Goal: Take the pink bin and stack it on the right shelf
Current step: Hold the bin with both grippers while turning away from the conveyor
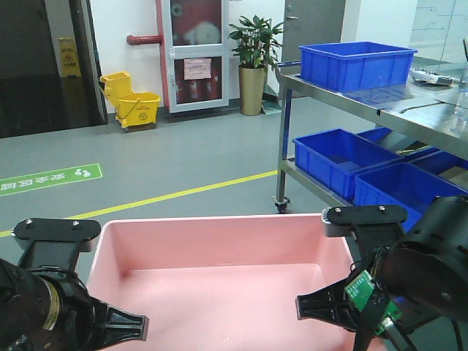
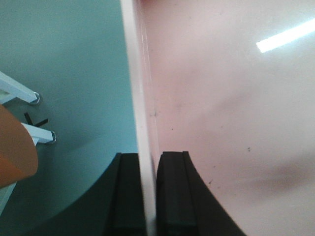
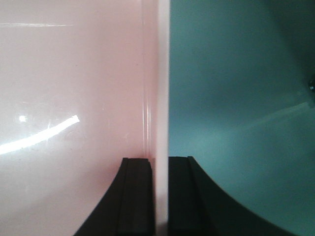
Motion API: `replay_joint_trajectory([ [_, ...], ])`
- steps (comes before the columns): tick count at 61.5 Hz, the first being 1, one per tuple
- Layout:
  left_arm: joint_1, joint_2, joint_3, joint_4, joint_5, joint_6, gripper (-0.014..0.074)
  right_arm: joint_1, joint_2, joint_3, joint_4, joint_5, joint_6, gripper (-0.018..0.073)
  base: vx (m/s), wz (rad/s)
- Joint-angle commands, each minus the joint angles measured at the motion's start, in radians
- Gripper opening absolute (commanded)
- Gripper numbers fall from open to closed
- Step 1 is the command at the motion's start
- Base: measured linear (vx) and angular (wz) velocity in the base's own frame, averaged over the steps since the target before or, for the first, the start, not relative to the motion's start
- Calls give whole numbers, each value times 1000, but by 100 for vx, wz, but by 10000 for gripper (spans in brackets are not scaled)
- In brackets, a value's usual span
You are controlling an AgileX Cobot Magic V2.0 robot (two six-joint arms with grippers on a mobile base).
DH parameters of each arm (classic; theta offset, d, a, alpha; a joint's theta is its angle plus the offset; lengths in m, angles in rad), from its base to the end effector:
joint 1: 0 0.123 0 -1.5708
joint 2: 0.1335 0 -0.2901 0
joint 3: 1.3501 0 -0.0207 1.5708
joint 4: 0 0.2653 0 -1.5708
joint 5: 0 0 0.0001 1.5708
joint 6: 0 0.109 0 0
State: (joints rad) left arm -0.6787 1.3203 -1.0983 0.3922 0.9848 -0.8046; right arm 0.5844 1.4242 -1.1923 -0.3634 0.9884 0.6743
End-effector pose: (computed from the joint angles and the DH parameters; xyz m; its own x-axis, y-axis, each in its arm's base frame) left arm 0.2399 -0.1489 0.3047 -0.8375 0.0083 -0.5464 0.0240 0.9995 -0.0216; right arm 0.2753 0.1433 0.3024 -0.8511 -0.0464 -0.5229 -0.0346 0.9989 -0.0323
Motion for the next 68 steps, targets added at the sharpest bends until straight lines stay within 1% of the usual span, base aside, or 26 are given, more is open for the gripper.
replay_joint_trajectory([
  [1, -9, -34, -29, 47, -35, -4, 94, -3, -34, -28, -75, -26, -7, -6, 28, 0],
  [68, -9, -34, -29, 47, -33, -4, 94, -3, -34, -28, -75, -26, -7, -6, 35, 0],
])
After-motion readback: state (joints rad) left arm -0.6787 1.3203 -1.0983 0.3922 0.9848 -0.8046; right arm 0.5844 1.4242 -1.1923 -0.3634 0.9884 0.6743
